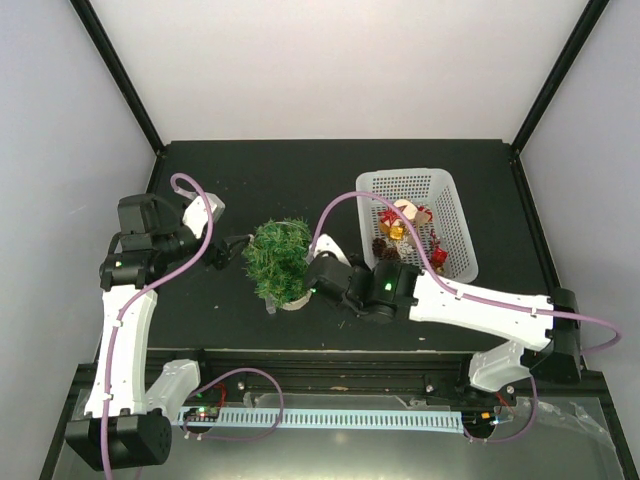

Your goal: Decorate the small christmas tree

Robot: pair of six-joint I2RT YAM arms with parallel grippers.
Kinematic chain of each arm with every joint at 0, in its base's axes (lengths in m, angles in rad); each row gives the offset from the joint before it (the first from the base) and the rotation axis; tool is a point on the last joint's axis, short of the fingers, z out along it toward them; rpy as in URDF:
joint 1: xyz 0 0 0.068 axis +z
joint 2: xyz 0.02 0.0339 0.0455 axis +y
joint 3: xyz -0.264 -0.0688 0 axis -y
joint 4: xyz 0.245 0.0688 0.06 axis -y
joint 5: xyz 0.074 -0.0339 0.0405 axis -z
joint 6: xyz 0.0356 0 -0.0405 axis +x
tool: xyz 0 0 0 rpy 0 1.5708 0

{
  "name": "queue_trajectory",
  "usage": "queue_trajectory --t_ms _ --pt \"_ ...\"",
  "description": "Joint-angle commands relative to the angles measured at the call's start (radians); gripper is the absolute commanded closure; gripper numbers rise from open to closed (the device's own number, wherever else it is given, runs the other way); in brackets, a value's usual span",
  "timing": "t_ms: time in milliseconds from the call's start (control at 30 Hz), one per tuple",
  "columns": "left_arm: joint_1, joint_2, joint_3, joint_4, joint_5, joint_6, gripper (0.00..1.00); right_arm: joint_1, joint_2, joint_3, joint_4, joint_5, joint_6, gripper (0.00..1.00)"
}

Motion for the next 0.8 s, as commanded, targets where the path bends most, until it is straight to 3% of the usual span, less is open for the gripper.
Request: queue_trajectory --t_ms 0,433,767 --pt "0.008 -0.022 0.014 -0.014 0.025 -0.012 0.01 0.057 0.017 0.031 -0.05 0.014 0.051 0.99" --pt "0.009 -0.074 0.005 -0.041 0.005 -0.005 0.01 0.173 0.149 0.158 -0.038 -0.113 0.046 0.99" --pt "0.01 -0.102 -0.008 -0.062 -0.009 0.01 0.01 0.194 0.214 0.261 0.001 -0.234 0.013 0.92"
